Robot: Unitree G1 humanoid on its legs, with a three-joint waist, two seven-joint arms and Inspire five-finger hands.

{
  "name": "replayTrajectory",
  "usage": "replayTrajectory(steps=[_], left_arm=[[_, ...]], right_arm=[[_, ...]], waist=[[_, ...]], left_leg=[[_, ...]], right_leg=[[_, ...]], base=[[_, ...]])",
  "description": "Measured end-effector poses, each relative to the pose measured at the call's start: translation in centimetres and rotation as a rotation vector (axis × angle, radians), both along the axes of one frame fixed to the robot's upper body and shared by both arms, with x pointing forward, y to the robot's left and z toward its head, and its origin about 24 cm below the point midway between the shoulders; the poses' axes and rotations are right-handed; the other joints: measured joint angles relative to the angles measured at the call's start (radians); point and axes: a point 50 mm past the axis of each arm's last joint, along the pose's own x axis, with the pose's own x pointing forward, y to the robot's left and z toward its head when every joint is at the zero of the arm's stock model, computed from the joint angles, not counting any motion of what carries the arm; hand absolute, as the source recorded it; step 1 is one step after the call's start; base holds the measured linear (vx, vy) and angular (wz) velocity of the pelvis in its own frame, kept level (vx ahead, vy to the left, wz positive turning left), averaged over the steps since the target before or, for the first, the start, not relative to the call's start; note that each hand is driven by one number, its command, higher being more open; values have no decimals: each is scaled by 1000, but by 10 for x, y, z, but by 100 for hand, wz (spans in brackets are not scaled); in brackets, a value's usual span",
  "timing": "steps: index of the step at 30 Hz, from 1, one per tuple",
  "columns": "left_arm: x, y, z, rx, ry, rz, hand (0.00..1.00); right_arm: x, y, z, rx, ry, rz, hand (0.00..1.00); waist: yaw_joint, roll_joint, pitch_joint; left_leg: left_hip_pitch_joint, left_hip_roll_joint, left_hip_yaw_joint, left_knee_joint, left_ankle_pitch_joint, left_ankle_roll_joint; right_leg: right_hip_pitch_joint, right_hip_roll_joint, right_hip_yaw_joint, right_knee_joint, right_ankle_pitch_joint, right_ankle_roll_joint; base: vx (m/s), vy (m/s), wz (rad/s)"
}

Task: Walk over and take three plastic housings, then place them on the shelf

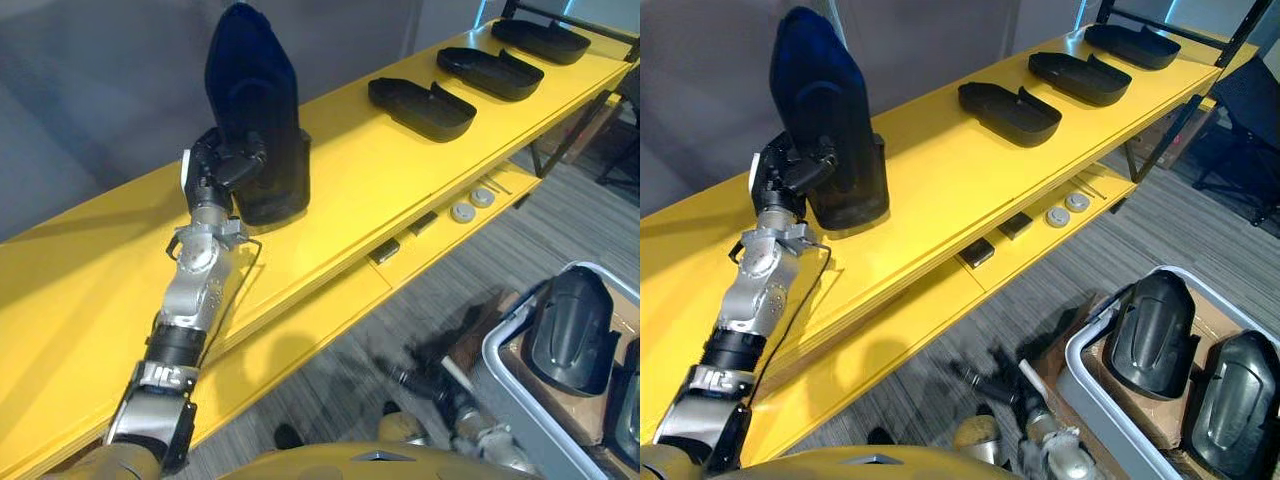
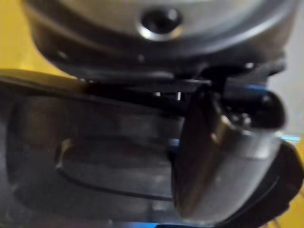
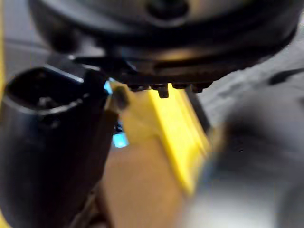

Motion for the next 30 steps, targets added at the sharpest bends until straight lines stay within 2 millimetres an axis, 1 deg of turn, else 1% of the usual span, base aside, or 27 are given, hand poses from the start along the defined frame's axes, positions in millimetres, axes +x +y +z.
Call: replayTrajectory(steps=[2, 4, 6, 7, 9, 12, 14, 16, 18, 19, 23, 24, 26, 28, 30], left_arm=[[7, 8, -1, -17, 38, 21, 0], [12, 12, 0, -59, 55, 29, 0], [20, 10, 9, -129, 42, 12, 0], [21, 10, 10, -136, 41, 10, 0], [27, 9, 15, -223, 36, -13, 0], [30, 7, 15, -313, 39, -49, 0], [31, 5, 15, -349, 37, -71, 0], [31, 2, 13, -393, 38, -96, 0], [32, -4, 6, -433, 71, -128, 0], [32, -6, 4, -437, 81, -134, 100], [32, -16, -5, -413, 129, -198, 100], [31, -18, -8, -372, 134, -201, 100], [31, -20, -9, -335, 140, -197, 100], [31, -23, -11, -279, 150, -177, 100], [30, -24, -13, -232, 158, -151, 100]], right_arm=[[-5, -2, -5, -7, 32, -21, 100], [-12, -1, -10, -4, 67, -44, 100], [-19, 7, -18, 21, 102, -114, 100], [-20, 7, -18, 22, 104, -122, 100], [-18, 11, -19, 26, 94, -179, 100], [-17, 18, -21, 48, 91, -246, 100], [-15, 18, -21, 39, 81, -257, 100], [-13, 17, -20, 27, 66, -266, 100], [-13, 15, -19, 19, 55, -276, 100], [-12, 15, -19, 17, 52, -276, 100], [-12, 14, -18, 9, 40, -284, 100], [-12, 14, -18, 6, 37, -284, 100], [-11, 13, -18, 6, 34, -287, 100], [-11, 11, -17, 10, 30, -301, 100], [-11, 11, -17, 4, 30, -305, 100]], waist=[[-14, -12, 2], [-24, -35, 6], [-31, -64, 19], [-32, -65, 19], [-49, -77, 36], [-63, -90, 58], [-72, -87, 74], [-72, -78, 89], [-71, -65, 100], [-71, -62, 102], [-72, -54, 110], [-69, -51, 111], [-67, -46, 112], [-65, -33, 119], [-65, -29, 120]], left_leg=[[-9, -2, 0, 1, 2, 2], [-10, -1, -1, 1, 3, 2], [-21, -3, -3, 1, 4, 5], [-25, -4, -3, 1, 4, 5], [-42, -9, -2, 2, 8, 11], [-43, -6, 3, 13, 5, 11], [-42, -6, 7, 13, 4, 10], [-42, -4, 16, 15, 0, 8], [-43, -3, 28, 17, -4, 7], [-42, -3, 28, 18, -5, 6], [-39, 5, 26, 41, -20, 2], [-39, 11, 25, 51, -26, -2], [-39, 14, 22, 53, -26, -3], [-38, 17, 17, 58, -27, -5], [-38, 22, 12, 66, -30, -7]], right_leg=[[-10, -1, 2, 3, 2, -1], [-13, -1, 2, 5, 2, -1], [-28, -2, 3, 6, 2, -2], [-33, -2, 3, 7, 2, -2], [-51, -6, 11, 15, 4, -1], [-51, -5, 16, 15, 6, -3], [-52, -5, 22, 15, 6, -4], [-56, -3, 33, 15, 5, -6], [-62, -2, 41, 16, 5, -5], [-61, -2, 41, 16, 5, -5], [-46, 2, 33, 15, -3, -19], [-42, 4, 32, 15, -6, -23], [-40, 7, 28, 15, -7, -25], [-34, 8, 22, 14, -8, -27], [-28, 10, 14, 14, -10, -28]], base=[[0, 0, 0], [0, 0, 0], [-21, 11, 1], [-47, 28, 1], [0, 0, 0], [4, 16, -5], [3, 9, -7], [0, 13, -15], [15, 8, -13], [24, 4, -3], [9, 0, 0], [0, 0, 0], [0, 0, 0], [2, -12, 6], [-4, -8, 5]])
